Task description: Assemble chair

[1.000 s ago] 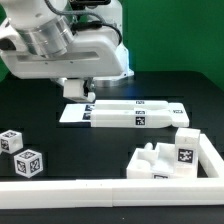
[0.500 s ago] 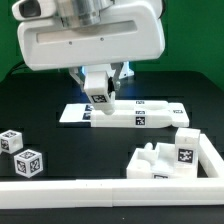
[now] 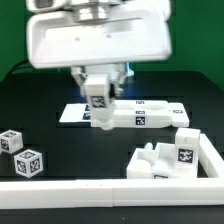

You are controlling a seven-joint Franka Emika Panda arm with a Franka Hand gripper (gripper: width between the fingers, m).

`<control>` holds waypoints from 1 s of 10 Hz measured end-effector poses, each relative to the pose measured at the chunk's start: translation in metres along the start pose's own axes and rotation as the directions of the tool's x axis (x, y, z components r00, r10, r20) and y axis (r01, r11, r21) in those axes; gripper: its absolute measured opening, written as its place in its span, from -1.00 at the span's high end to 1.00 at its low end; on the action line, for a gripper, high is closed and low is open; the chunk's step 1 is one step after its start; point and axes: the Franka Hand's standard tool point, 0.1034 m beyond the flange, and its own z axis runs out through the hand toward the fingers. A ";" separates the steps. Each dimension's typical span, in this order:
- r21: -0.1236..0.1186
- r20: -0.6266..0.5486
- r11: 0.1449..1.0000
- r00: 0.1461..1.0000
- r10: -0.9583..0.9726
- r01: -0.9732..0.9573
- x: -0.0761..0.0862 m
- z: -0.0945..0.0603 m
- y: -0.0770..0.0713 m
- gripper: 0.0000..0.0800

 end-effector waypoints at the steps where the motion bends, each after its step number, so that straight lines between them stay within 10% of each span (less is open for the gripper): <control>1: 0.000 -0.092 0.998 0.994 -0.060 0.060 0.002 0.007 -0.014 0.30; 10: -0.032 -0.191 0.990 0.971 -0.141 0.138 -0.017 0.041 -0.024 0.30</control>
Offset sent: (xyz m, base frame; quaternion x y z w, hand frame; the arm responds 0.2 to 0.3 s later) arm 0.0000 0.0000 0.0000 0.0000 0.1296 0.0000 0.9916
